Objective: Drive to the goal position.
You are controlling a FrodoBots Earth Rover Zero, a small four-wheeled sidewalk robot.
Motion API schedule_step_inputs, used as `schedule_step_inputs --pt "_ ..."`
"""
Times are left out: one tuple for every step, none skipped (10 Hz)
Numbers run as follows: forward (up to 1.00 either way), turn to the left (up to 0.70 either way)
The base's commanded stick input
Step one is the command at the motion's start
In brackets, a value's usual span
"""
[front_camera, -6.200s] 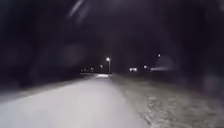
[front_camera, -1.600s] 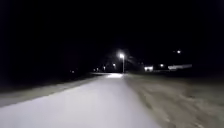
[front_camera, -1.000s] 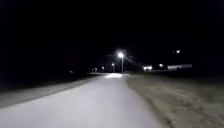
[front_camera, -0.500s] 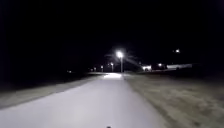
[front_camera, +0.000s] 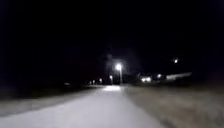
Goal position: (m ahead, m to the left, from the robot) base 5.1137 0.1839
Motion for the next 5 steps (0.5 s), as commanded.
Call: schedule_step_inputs --pt "1.0 0.0" --pt "1.0 0.0" --pt "1.0 0.0" --pt "1.0 0.0" --pt "1.0 0.0"
